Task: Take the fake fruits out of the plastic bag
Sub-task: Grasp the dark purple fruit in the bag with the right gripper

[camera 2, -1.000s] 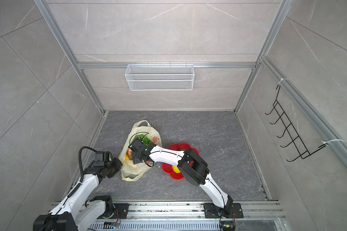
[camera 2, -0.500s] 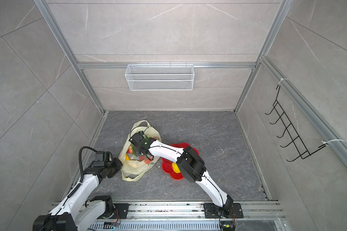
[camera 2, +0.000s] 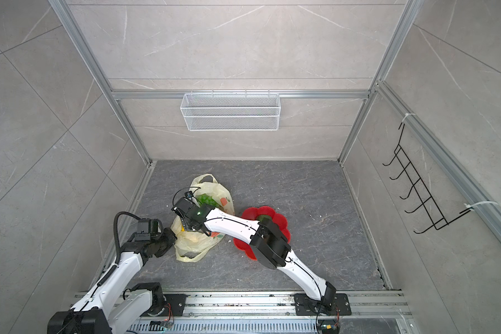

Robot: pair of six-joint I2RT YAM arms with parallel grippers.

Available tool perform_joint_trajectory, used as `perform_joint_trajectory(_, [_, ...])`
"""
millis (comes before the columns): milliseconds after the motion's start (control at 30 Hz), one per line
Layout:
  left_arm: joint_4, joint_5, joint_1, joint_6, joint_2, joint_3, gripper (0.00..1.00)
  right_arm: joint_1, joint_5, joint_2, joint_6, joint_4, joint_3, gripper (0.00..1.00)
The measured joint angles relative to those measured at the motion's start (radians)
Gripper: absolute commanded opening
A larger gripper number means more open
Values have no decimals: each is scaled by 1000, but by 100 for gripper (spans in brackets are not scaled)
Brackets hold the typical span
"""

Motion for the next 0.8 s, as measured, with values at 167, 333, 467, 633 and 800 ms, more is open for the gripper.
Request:
perform_joint_trajectory(167, [-1,0,0,0,0,0,0,-6,19,91,-12,-68,97,83])
perform_joint_trajectory(333, [-2,0,0,0,0,0,0,-8,24,159,-14,-119,178,80])
perform_joint_trajectory(467, [-2,0,0,0,0,0,0,-11,26,175,-13,-141,193,74])
perform_joint_trajectory(633, [-2,0,0,0,0,0,0,-17,26,175,-10,-146,196,67])
perform_joint_trajectory(800, [-2,0,0,0,0,0,0,-18,24,153,-9,-114,150,63])
